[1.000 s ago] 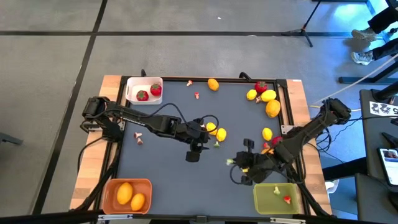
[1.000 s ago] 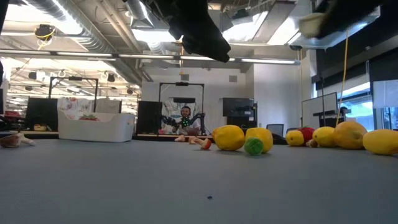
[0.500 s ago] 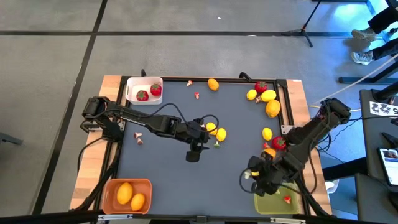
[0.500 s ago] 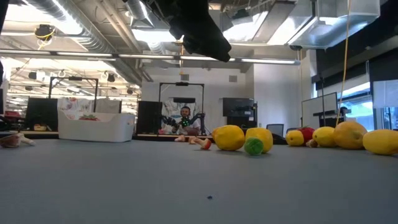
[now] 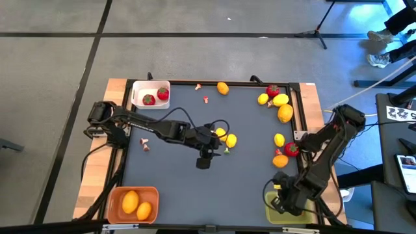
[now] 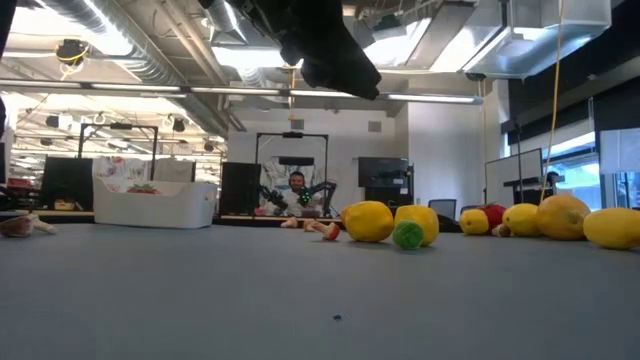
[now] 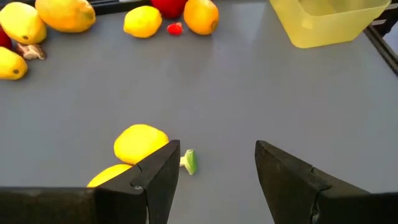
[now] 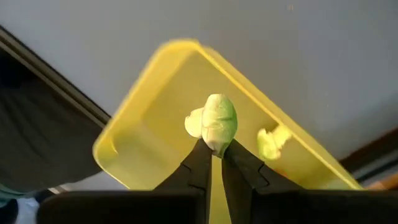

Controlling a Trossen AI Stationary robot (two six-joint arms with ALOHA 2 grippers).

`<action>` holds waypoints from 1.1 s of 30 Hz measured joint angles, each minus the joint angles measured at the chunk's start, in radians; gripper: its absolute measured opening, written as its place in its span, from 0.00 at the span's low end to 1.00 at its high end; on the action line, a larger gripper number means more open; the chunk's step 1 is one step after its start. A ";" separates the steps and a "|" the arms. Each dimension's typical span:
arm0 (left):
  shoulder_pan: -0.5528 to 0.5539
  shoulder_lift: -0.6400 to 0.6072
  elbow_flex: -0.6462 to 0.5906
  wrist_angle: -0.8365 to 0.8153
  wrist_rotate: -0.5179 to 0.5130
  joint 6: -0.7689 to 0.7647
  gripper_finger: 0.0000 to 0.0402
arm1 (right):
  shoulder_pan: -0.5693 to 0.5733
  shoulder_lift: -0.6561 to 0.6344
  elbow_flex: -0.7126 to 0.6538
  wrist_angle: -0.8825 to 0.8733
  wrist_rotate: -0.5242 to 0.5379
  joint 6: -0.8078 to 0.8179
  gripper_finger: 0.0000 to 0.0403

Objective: Sort produce into baskets
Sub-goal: Put the green mushroom into the yellow bin, then put the yellow lemon into the orange bin

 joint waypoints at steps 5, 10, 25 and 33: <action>0.003 0.000 0.000 -0.001 0.000 -0.006 0.51 | 0.023 0.039 0.000 -0.005 -0.054 0.024 0.08; 0.003 0.000 0.000 -0.001 0.000 -0.009 0.51 | 0.021 0.064 0.000 -0.038 -0.074 0.029 0.08; 0.003 0.000 0.000 -0.001 0.000 -0.008 0.51 | 0.018 0.067 0.000 -0.117 -0.232 0.094 0.45; 0.004 -0.010 0.000 -0.048 0.000 -0.023 0.51 | -0.055 0.029 0.000 -0.114 -0.194 -0.046 0.49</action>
